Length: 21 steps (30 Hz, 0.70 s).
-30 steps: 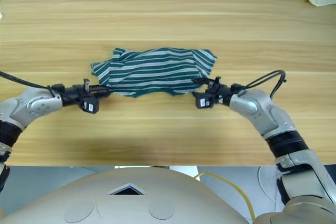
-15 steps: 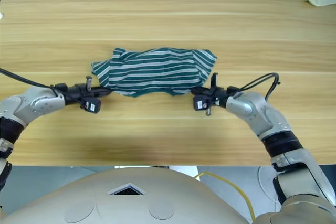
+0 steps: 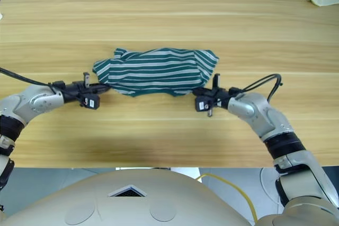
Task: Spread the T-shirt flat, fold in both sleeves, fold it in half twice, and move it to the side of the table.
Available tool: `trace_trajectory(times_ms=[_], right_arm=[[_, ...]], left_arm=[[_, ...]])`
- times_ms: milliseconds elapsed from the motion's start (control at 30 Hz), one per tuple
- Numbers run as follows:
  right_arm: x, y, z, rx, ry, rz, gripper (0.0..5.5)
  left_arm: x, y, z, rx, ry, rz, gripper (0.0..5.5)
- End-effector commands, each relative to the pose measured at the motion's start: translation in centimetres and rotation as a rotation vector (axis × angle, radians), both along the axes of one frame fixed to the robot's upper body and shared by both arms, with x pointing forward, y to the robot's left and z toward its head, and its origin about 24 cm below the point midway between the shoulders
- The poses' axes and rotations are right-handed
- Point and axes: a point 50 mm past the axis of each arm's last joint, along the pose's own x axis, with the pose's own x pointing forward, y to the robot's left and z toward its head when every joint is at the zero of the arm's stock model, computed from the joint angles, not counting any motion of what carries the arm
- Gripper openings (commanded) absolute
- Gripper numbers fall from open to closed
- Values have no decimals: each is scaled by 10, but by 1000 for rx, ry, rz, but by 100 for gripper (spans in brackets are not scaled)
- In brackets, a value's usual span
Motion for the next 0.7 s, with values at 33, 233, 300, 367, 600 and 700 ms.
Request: trace_trajectory(times_ms=[33,233,300,367,600,700], right_arm=[[-32,-12,-39,-155,199,-7,0],[-33,-11,-39,-153,200,-5,0],[-33,-11,-39,-153,200,-5,0],[-33,-11,-40,-152,199,-5,0],[-33,-10,-40,-151,198,-5,0],[-33,-9,-40,-148,197,-3,0]], left_arm=[[-41,7,-49,122,239,2,51],[-49,5,-54,113,276,-17,82],[-52,4,-54,101,290,-24,103],[-49,4,-55,110,275,-21,117],[-49,2,-61,143,277,-30,168],[-49,1,-63,149,276,-35,171]])
